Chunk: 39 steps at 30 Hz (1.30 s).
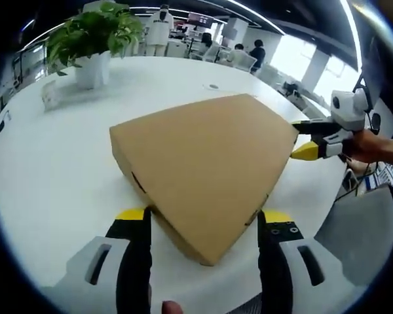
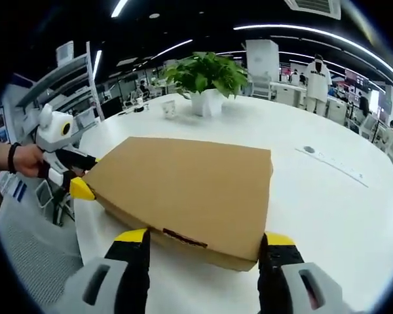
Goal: Operate the shoe box by opening the lid, removing the specified soft item, and placing it in the target area until the item is outside and the box remains undamaged.
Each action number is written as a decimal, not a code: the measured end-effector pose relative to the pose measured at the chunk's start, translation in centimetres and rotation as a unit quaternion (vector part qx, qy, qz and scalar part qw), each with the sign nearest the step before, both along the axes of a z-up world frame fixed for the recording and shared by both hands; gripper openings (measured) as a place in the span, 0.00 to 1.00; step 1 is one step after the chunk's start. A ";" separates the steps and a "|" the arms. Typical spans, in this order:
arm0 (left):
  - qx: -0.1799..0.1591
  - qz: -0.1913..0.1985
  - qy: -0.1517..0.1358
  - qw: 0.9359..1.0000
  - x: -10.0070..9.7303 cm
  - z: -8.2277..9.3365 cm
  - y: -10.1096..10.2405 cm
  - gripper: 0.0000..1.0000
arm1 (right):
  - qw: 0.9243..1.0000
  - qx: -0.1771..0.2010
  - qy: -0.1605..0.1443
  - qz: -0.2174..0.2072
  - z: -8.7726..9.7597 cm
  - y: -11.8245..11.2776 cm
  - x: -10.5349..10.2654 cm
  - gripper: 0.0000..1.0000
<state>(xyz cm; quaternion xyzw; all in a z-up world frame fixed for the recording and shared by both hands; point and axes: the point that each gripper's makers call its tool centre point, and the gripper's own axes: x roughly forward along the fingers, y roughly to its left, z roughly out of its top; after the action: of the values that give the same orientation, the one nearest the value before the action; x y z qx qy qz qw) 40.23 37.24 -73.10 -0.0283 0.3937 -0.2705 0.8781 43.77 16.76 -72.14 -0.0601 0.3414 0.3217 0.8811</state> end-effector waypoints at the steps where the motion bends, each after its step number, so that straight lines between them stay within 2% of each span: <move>1: 0.000 0.000 0.000 1.000 -0.2 0.0 0.2 0.64 | 1.000 0.000 0.000 0.001 0.0 0.2 -0.1 0.64; 12: 0.003 0.004 -0.003 1.000 -1.2 -0.1 1.4 0.64 | 1.000 0.002 -0.001 0.001 -0.1 1.4 -1.3 0.64; 32: 0.007 0.013 -0.002 1.000 -1.3 0.3 1.2 0.65 | 1.000 0.005 -0.002 0.002 0.5 1.3 -1.2 0.63; 39: 0.000 0.025 -0.003 1.000 -1.3 0.8 1.4 0.65 | 1.000 0.012 -0.009 -0.002 1.4 1.3 -1.3 0.63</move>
<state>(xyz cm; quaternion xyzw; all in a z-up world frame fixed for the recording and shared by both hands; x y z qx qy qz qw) 38.96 38.60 -72.27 -0.0369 0.3903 -0.2486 0.8857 42.49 18.09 -70.74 -0.0521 0.3299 0.3237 0.8853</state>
